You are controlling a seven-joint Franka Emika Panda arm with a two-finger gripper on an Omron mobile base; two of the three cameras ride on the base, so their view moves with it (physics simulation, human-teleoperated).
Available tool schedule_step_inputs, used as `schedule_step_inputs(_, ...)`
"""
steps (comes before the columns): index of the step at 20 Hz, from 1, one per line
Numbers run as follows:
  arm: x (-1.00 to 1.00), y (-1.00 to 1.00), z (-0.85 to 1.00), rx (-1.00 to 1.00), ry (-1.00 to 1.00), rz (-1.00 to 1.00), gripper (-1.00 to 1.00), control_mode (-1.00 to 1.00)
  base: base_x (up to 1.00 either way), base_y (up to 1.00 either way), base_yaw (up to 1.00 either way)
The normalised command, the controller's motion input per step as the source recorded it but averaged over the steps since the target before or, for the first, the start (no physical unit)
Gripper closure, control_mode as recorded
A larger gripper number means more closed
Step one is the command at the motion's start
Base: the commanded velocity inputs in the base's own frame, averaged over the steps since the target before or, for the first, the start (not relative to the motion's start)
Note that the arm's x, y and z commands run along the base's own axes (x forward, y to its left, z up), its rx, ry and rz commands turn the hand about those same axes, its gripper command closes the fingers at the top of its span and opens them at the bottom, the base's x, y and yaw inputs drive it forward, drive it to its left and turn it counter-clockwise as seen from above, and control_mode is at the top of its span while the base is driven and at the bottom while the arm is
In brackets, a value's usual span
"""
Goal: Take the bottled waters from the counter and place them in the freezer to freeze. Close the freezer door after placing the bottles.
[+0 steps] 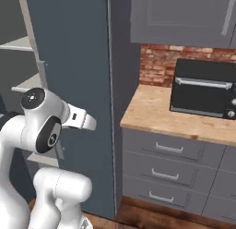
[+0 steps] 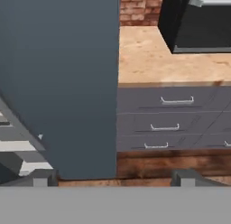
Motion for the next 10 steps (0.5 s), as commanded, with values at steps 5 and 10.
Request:
schedule_step_inputs(5,0.0,0.0,0.0,0.0,0.0,0.0,-1.0,1.0,0.27,-1.0,-0.19)
schedule_step_inputs(10,0.0,0.0,0.0,0.0,0.0,0.0,-1.0,1.0,0.45,-1.0,-0.1)
